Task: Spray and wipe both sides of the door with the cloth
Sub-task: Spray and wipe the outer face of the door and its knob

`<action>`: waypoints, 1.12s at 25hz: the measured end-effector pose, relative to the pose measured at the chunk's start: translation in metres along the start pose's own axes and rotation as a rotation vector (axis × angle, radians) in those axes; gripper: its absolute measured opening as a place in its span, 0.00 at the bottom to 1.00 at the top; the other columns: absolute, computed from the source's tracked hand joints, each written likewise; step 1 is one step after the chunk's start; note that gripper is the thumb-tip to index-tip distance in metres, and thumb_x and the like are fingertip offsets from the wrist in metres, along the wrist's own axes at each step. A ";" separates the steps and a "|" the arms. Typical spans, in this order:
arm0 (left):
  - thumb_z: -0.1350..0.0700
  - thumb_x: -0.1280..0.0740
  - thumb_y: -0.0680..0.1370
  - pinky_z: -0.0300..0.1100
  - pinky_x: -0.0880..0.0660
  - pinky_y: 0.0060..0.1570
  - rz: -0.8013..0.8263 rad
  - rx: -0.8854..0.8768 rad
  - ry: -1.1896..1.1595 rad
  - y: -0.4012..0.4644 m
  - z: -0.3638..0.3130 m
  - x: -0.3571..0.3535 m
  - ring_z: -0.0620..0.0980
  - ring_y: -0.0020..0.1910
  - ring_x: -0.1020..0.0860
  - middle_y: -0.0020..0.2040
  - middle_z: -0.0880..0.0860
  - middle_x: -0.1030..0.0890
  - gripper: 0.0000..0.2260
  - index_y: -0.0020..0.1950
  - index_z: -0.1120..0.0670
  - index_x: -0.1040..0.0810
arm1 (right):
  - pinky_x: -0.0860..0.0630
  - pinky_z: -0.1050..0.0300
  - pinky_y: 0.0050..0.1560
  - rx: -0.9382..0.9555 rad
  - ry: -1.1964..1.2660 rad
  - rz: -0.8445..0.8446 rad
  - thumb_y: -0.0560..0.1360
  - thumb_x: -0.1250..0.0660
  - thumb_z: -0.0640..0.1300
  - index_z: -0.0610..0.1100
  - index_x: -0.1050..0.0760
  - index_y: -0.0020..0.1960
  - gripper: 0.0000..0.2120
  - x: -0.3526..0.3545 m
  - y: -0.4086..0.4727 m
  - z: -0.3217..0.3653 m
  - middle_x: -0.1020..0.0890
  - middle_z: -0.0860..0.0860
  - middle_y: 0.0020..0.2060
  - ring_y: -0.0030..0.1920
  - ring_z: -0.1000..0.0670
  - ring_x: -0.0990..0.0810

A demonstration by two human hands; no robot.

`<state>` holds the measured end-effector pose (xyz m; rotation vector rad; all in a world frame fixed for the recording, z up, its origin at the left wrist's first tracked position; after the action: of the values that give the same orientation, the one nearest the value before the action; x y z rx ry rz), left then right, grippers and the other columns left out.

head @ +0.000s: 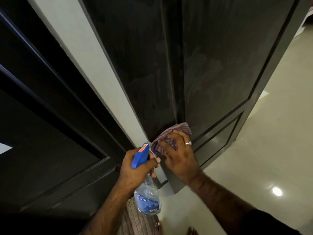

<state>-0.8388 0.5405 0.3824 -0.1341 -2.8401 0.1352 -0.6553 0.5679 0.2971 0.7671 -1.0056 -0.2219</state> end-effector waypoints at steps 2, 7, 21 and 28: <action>0.52 0.22 0.71 0.51 0.19 0.33 0.017 -0.033 0.002 -0.003 -0.004 -0.001 0.61 0.28 0.19 0.36 0.66 0.18 0.15 0.42 0.62 0.21 | 0.20 0.53 0.63 -0.387 0.320 -0.115 0.82 0.31 0.56 0.49 0.24 0.71 0.20 -0.002 0.004 0.009 0.25 0.44 0.66 0.65 0.47 0.23; 0.58 0.23 0.74 0.49 0.18 0.33 0.002 -0.039 0.049 -0.009 -0.007 0.003 0.59 0.29 0.19 0.36 0.64 0.18 0.09 0.40 0.60 0.20 | 0.16 0.50 0.50 -1.456 1.203 -0.266 0.83 0.30 0.51 0.49 0.20 0.60 0.09 -0.012 0.021 0.020 0.13 0.48 0.52 0.54 0.43 0.12; 0.51 0.23 0.71 0.50 0.17 0.37 -0.010 0.005 0.039 -0.010 -0.008 0.000 0.58 0.30 0.18 0.37 0.62 0.17 0.18 0.47 0.63 0.22 | 0.18 0.31 0.59 0.172 -0.157 0.053 0.72 0.23 0.43 0.51 0.28 0.70 0.29 0.001 0.007 0.004 0.29 0.38 0.68 0.68 0.31 0.27; 0.58 0.22 0.76 0.50 0.18 0.36 -0.003 0.003 0.063 -0.009 -0.007 -0.004 0.57 0.30 0.19 0.38 0.62 0.17 0.11 0.47 0.63 0.22 | 0.19 0.54 0.60 -0.451 0.211 -0.007 0.70 0.17 0.51 0.51 0.28 0.72 0.34 -0.002 0.008 0.019 0.30 0.42 0.71 0.68 0.42 0.25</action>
<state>-0.8338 0.5319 0.3889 -0.1311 -2.7767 0.1322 -0.6731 0.5658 0.3073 0.3732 -0.7161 -0.3519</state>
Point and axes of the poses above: each hand's wrist, its own y-axis towards the middle knuckle, its own x-axis out of the back of the hand, z = x × y, the point moved 3 cm from there along y, towards the middle knuckle
